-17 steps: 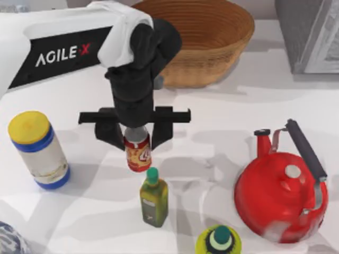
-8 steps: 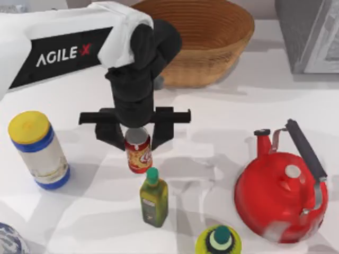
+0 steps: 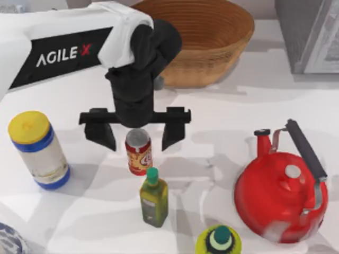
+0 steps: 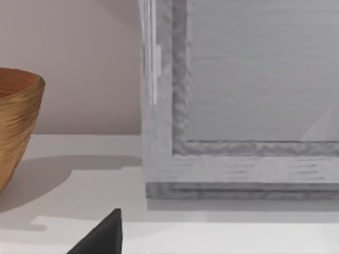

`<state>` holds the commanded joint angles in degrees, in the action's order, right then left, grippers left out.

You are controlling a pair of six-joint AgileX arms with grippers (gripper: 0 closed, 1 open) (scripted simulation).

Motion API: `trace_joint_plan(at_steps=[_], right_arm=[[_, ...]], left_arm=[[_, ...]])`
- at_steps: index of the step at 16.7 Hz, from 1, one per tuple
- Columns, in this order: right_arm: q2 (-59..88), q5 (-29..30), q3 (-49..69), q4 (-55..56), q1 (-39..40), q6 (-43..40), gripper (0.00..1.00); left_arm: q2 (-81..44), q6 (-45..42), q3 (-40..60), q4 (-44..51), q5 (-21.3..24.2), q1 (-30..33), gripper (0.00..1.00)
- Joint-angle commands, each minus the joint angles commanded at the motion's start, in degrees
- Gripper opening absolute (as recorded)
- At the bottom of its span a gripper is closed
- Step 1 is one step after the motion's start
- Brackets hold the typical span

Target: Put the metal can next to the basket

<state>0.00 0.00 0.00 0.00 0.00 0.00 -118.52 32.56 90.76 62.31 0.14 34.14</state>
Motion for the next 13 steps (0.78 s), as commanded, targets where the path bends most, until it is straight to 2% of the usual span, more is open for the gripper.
trace_joint_plan(at_steps=[7,13], right_arm=[[0.0,0.0,0.0,0.0,0.0,0.0,1.0],[0.0,0.0,0.0,0.0,0.0,0.0,1.0]], left_arm=[[0.0,0.1,0.2,0.2,0.0,-0.1,1.0],[1.4,0.1,6.4,8.0,0.0,0.0,1.0]])
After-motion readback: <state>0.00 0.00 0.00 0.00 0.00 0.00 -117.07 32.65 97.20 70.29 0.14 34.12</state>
